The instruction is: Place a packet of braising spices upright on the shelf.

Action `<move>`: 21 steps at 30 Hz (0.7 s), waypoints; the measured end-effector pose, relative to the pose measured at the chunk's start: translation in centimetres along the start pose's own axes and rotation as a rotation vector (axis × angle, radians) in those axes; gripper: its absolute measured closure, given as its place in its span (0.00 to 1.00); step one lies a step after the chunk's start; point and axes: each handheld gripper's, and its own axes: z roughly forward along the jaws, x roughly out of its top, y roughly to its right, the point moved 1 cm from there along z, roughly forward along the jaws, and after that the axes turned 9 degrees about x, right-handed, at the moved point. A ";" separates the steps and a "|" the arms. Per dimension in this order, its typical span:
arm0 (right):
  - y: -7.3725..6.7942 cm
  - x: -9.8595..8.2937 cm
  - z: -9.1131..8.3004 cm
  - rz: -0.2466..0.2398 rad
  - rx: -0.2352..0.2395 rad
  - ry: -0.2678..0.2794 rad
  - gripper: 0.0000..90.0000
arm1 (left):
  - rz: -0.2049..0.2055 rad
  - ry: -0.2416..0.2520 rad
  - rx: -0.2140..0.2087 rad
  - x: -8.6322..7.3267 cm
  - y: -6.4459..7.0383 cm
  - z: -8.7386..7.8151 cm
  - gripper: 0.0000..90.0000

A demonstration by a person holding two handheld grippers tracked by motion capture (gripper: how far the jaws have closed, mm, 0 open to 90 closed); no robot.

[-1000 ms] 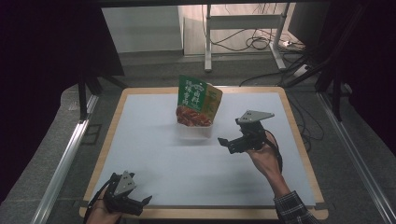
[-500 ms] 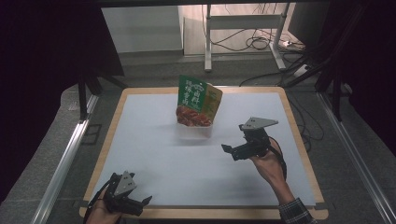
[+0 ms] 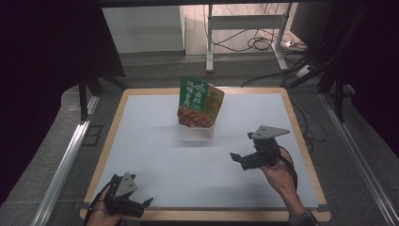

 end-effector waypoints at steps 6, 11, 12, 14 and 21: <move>-0.5 -1.3 -0.8 0.001 -0.008 0.006 0.00 | 0.001 -0.002 0.001 0.0 0.0 0.0 0.01; -0.8 -2.2 -1.5 -0.004 -0.012 0.013 0.00 | 0.002 -0.002 0.002 0.0 0.0 0.0 0.01; -0.9 -2.5 -1.6 -0.004 -0.014 0.013 0.00 | -0.001 0.000 0.002 0.0 0.1 0.0 0.01; -1.1 -3.0 -1.7 -0.007 -0.017 0.014 0.00 | -0.001 0.000 0.002 0.0 0.0 0.0 0.01; -1.8 -4.5 -2.5 -0.016 -0.034 0.010 0.00 | 0.000 -0.001 0.004 0.0 0.1 0.1 0.01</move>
